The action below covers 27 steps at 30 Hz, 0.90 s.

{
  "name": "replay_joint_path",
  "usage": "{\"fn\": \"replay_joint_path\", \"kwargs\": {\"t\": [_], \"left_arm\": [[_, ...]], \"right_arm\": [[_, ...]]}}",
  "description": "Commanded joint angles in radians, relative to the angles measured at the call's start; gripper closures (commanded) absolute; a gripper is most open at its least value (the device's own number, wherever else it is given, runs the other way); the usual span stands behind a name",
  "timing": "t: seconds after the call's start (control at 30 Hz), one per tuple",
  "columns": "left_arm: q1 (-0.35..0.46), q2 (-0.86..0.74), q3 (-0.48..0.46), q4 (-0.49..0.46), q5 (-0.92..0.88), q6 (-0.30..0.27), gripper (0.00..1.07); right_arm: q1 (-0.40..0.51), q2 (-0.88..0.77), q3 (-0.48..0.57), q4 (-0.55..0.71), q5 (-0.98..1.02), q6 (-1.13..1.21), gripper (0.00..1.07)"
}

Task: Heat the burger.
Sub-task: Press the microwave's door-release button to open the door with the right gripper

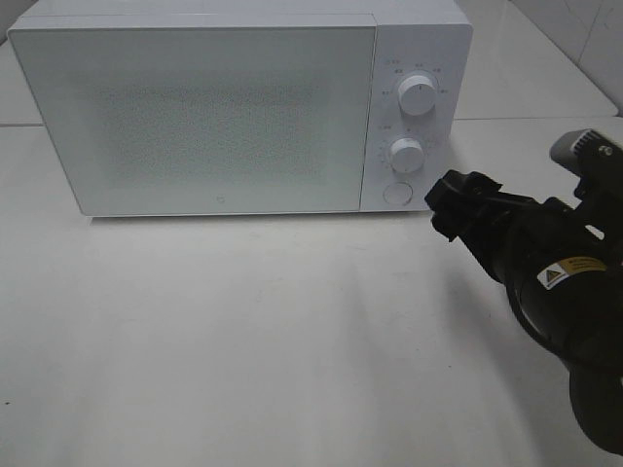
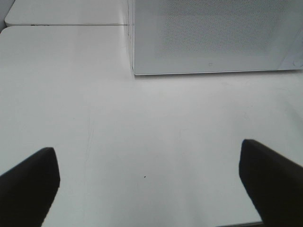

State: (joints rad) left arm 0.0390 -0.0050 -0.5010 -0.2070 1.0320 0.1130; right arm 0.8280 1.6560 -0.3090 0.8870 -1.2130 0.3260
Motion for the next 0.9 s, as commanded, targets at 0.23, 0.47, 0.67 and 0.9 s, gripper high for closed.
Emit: {"fn": "replay_joint_path", "kwargs": {"t": [0.23,0.47,0.67,0.9], "left_arm": [[-0.002,-0.025,0.004,0.001,-0.008,-0.005,0.09],[-0.002,-0.025,0.004,0.001,-0.008,-0.005,0.09],[-0.002,-0.025,0.004,0.001,-0.008,-0.005,0.09],[-0.002,-0.025,0.004,0.001,-0.008,-0.005,0.09]], "right_arm": [[0.003,0.000,-0.008,-0.007,-0.007,0.520,0.41],[0.003,0.000,-0.008,-0.010,-0.002,0.779,0.54],[0.003,0.000,-0.008,-0.009,0.066,0.843,0.80],[0.001,0.000,-0.008,-0.010,0.123,0.849,1.07]]}}
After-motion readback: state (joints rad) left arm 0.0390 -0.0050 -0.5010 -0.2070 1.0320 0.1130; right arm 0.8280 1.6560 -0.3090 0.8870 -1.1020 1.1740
